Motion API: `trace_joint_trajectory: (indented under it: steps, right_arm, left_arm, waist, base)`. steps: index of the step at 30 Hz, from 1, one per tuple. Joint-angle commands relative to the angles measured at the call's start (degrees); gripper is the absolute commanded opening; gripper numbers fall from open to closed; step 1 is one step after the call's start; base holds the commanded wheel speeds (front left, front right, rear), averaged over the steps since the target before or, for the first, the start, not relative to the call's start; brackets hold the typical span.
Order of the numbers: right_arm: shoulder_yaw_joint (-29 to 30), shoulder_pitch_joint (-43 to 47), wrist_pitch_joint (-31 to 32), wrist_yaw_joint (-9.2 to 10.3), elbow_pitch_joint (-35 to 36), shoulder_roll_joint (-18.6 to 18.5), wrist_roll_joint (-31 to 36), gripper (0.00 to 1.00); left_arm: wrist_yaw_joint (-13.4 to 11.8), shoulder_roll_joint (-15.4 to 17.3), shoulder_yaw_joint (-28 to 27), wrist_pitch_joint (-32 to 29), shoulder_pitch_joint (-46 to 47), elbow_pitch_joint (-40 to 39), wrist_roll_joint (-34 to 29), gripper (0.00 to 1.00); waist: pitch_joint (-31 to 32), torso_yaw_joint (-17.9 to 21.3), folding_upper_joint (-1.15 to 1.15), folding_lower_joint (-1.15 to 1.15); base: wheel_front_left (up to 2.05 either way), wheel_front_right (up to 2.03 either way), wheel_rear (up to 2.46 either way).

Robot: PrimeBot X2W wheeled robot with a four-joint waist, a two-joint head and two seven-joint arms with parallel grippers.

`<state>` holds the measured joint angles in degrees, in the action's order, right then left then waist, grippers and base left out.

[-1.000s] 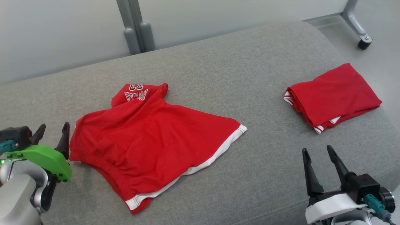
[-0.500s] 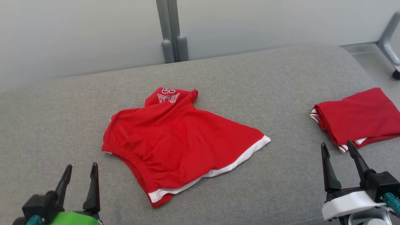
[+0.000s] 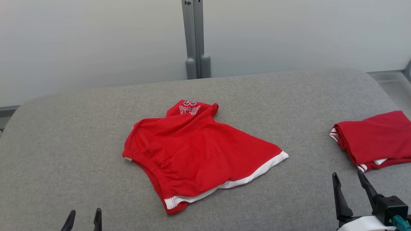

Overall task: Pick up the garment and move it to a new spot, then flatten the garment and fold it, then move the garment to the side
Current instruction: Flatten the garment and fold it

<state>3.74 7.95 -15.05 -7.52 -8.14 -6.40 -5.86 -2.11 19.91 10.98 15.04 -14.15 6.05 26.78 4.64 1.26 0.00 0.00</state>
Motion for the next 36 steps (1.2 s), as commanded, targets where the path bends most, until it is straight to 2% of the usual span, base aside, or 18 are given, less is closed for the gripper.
trace_joint_trajectory:
  steps: [1, 12, 23, 24, 27, 32, 33, 36]
  right_arm:
    - [0.1, 0.4, -0.2, 0.08, -0.2, -0.4, 0.3, 1.0]
    - [-0.3, 0.4, -0.2, 0.08, -2.3, -0.6, 0.1, 1.0]
    - [-2.8, -1.0, -0.2, 0.08, -2.1, -1.8, -1.9, 1.0]
    - [-3.8, -1.8, -0.2, 0.08, -2.0, -2.6, -2.5, 1.0]
    - [-9.3, -7.0, 1.8, 0.08, -4.2, -9.1, -4.7, 1.0]
    - [-20.7, -17.0, 12.9, 0.08, -5.7, -18.4, -11.2, 1.0]
    - [-20.7, -17.0, 12.9, 0.08, -5.7, -18.4, -11.2, 1.0]
    - [-27.8, -22.8, 19.7, 0.08, -7.6, -22.8, -16.2, 1.0]
  left_arm:
    - [0.3, -0.4, -0.8, 0.2, -0.9, 0.1, -0.5, 1.0]
    - [5.2, -4.9, -7.5, 0.2, -3.1, 2.6, -4.1, 1.0]
    - [7.5, -7.1, -9.4, 0.1, -2.4, 4.2, -6.0, 1.0]
    - [7.6, -6.9, -9.2, -0.1, -2.1, 4.0, -5.8, 1.0]
    - [7.5, -6.6, -7.0, -7.4, 0.0, 1.2, -5.1, 1.0]
    - [6.4, -8.6, -3.3, -20.6, 1.7, -3.7, -2.7, 1.0]
    - [6.4, -8.6, -3.3, -20.6, 1.7, -3.7, -2.7, 1.0]
    - [6.5, -10.6, -0.7, -27.2, 2.6, -5.3, -0.2, 1.0]
  waist:
    - [0.6, 0.2, 0.0, 0.0]
    - [1.8, -0.8, 0.0, 0.0]
    - [1.3, -1.5, 0.0, 0.0]
    - [1.1, -1.5, 0.0, 0.0]
    - [-0.2, -1.7, 0.0, 0.0]
    - [-2.7, -1.8, 0.0, 0.0]
    - [-2.7, -1.8, 0.0, 0.0]
    - [-4.4, -2.2, 0.0, 0.0]
  base:
    - [0.0, 0.0, 0.0]
    - [0.0, 0.0, 0.0]
    - [0.0, 0.0, 0.0]
    - [0.0, 0.0, 0.0]
    - [0.0, 0.0, 0.0]
    - [0.0, 0.0, 0.0]
    - [0.0, 0.0, 0.0]
    - [0.0, 0.0, 0.0]
